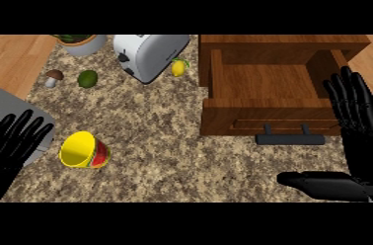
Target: Pick up the cup, place it into the drawer and close the drawer
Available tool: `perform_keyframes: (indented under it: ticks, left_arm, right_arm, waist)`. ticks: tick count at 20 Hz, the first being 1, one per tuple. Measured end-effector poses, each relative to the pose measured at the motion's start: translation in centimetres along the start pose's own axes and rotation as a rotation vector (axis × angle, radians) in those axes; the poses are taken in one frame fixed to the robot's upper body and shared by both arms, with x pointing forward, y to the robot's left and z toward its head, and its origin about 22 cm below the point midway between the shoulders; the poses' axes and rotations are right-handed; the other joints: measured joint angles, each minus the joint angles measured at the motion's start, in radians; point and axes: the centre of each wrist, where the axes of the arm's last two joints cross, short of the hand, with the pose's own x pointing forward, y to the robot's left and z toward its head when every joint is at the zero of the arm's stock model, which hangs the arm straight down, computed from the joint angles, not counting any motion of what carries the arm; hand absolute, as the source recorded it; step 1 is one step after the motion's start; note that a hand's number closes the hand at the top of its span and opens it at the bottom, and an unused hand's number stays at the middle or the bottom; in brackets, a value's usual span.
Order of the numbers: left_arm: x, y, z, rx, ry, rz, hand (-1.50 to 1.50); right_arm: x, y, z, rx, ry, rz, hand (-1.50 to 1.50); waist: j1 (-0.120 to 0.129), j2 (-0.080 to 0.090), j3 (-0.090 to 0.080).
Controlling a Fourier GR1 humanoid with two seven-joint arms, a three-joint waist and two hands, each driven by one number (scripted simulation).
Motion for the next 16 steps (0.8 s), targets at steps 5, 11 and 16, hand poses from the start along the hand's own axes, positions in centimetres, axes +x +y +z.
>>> perform_keyframes:
  ticks: [5, 11, 16]
  left_arm:
    - [-2.5, 2.1, 1.2, 0.062, 0.039, -0.052, -1.50]
    - [-5.4, 4.8, 2.2, 0.129, 0.091, -0.108, -1.50]
    - [-8.6, 6.1, 2.7, 0.176, 0.156, -0.152, -1.50]
  right_arm:
    - [-0.4, 0.1, 0.0, 0.005, 0.002, -0.002, -1.50]
    - [-0.6, -0.2, -0.2, 0.009, 0.003, 0.005, -1.50]
    - [-0.8, -0.2, 0.1, 0.008, 0.008, 0.001, -1.50]
  waist:
    - [-0.002, 0.000, 0.000]
    - [-0.004, 0.001, 0.000]
    - [-0.006, 0.001, -0.001]
